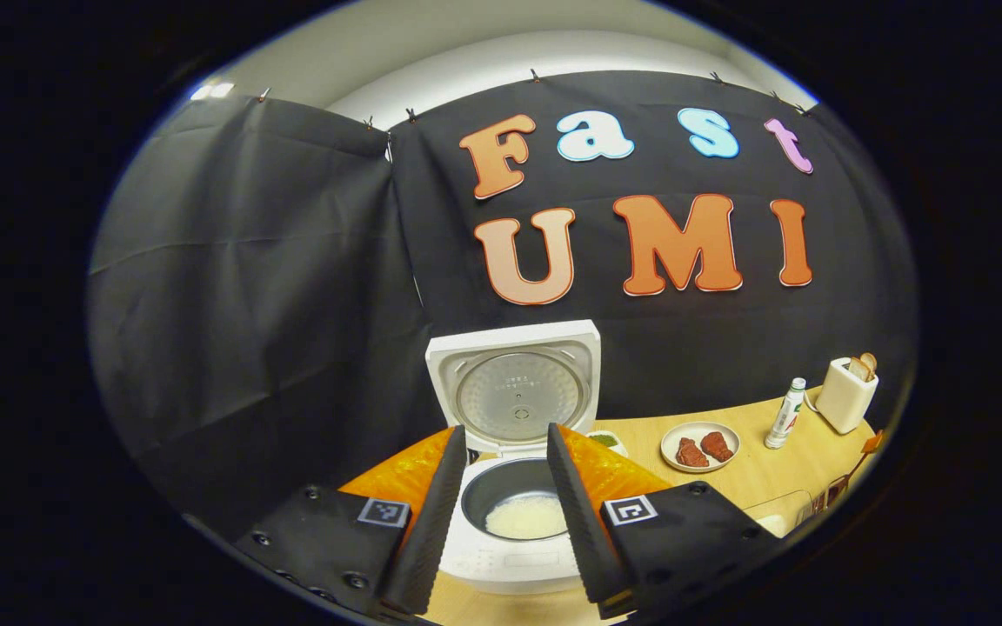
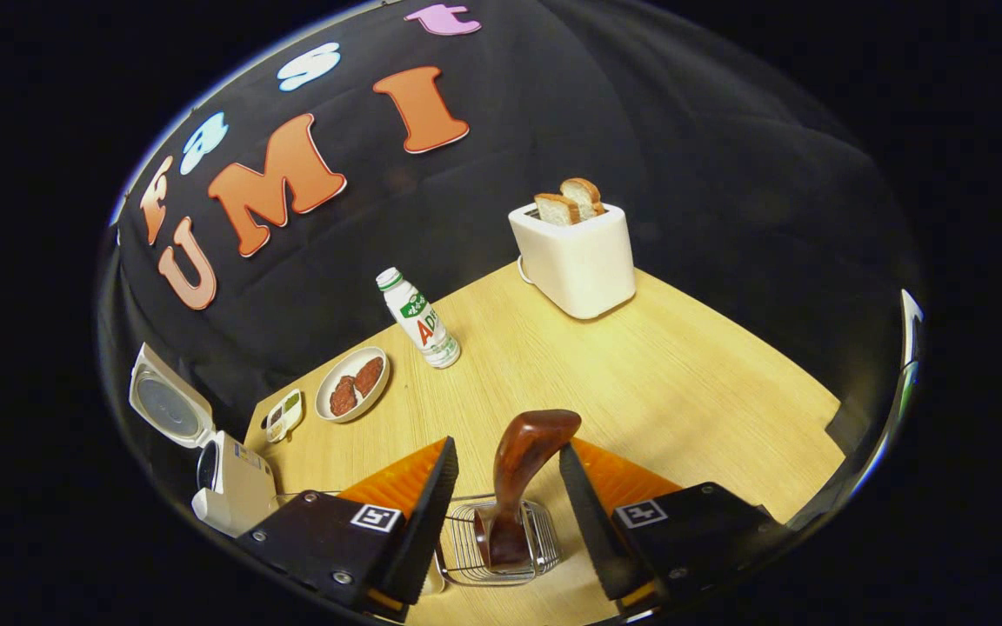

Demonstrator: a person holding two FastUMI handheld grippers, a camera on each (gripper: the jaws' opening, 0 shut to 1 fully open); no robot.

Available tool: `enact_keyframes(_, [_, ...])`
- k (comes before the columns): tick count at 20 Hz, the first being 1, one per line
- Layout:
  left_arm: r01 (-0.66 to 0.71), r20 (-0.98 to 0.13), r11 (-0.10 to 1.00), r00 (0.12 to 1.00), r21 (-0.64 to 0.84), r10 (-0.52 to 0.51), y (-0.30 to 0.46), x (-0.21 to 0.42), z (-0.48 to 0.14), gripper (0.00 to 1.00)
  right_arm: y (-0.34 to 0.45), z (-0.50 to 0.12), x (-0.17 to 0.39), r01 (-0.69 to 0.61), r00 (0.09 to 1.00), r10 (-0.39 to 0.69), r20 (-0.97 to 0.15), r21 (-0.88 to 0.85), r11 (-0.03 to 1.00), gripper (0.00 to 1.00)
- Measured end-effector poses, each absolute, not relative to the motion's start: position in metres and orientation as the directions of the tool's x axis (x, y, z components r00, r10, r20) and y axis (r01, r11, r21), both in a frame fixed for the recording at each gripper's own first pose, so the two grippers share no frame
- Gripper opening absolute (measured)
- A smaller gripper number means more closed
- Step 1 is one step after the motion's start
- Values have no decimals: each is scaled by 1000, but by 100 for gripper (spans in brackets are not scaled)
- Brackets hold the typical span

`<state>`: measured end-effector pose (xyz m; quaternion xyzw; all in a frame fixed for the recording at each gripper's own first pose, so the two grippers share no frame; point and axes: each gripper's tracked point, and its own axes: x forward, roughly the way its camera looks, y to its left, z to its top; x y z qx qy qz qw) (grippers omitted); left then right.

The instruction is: Close the left gripper, press the button to open the rice cooker; take a wooden spoon from the chopstick holder with the right hand, scoop a spoonful of rice and pour it into the rice cooker, then put the wooden spoon back into the chopstick holder.

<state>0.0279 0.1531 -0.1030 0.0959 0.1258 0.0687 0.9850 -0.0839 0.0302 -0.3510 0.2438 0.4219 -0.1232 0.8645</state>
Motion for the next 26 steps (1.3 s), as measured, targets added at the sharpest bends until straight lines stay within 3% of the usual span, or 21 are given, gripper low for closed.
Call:
enact_keyframes(1, [-114, -238, 970, 957, 212, 165, 154, 26, -105, 67, 31, -354, -82, 422, 614, -7, -789, 320, 848, 71])
enact_keyframes(2, [-113, -245, 970, 955, 214, 165, 155, 26, -107, 62, 32, -354, -82, 421, 615, -1, -789, 327, 846, 58])
enact_keyframes(3, [-110, -251, 971, 954, 212, 163, 155, 25, -109, 67, 36, -355, -81, 414, 618, 14, -786, 339, 845, 55])
enact_keyframes(4, [-107, -253, 972, 954, 208, 159, 153, 26, -111, 62, 41, -352, -86, 408, 619, 29, -785, 353, 842, 41])
enact_keyframes(6, [-98, -259, 974, 954, 206, 151, 151, 26, -116, 62, 48, -343, -87, 396, 639, 37, -769, 370, 841, 25])
enact_keyframes(7, [-92, -258, 974, 955, 206, 145, 150, 27, -116, 67, 51, -339, -90, 386, 647, 38, -762, 369, 845, 24])
enact_keyframes(8, [-88, -255, 975, 957, 206, 141, 149, 28, -115, 62, 53, -333, -92, 375, 658, 35, -752, 368, 851, 23])
enact_keyframes(9, [-79, -255, 976, 958, 204, 131, 148, 29, -116, 67, 53, -327, -94, 361, 671, 27, -741, 357, 862, 22])
enact_keyframes(10, [-72, -256, 977, 959, 202, 124, 146, 31, -117, 62, 55, -319, -95, 346, 686, 20, -728, 350, 871, 21])
enact_keyframes(12, [-57, -252, 979, 962, 196, 107, 142, 34, -116, 67, 56, -298, -91, 325, 718, 5, -696, 342, 882, 19])
enact_keyframes(13, [-53, -248, 980, 963, 191, 101, 141, 36, -115, 62, 55, -286, -87, 317, 733, -7, -680, 333, 888, 18])
enact_keyframes(14, [-44, -247, 982, 965, 186, 90, 139, 39, -116, 67, 56, -273, -84, 303, 748, -12, -663, 325, 896, 18])
enact_keyframes(16, [-38, -239, 983, 968, 177, 81, 138, 41, -115, 63, 59, -239, -75, 252, 790, -16, -613, 301, 920, 18])
enact_keyframes(17, [-40, -235, 984, 969, 171, 80, 139, 42, -115, 75, 64, -224, -70, 215, 807, 1, -590, 295, 931, 18])
enact_keyframes(20, [-43, -199, 988, 977, 151, 73, 140, 42, -110, 93, 97, -185, -59, 92, 843, 94, -530, 314, 945, 18])
enact_keyframes(22, [-55, -177, 988, 981, 146, 81, 143, 38, -105, 98, 123, -173, -54, 27, 848, 151, -508, 327, 945, 18])
enact_keyframes(23, [-63, -169, 988, 982, 141, 86, 147, 38, -103, 94, 135, -171, -52, -1, 846, 173, -504, 323, 946, 18])
enact_keyframes(26, [-87, -162, 988, 981, 131, 107, 157, 32, -103, 94, 169, -186, -56, -67, 816, 219, -535, 289, 955, 18])
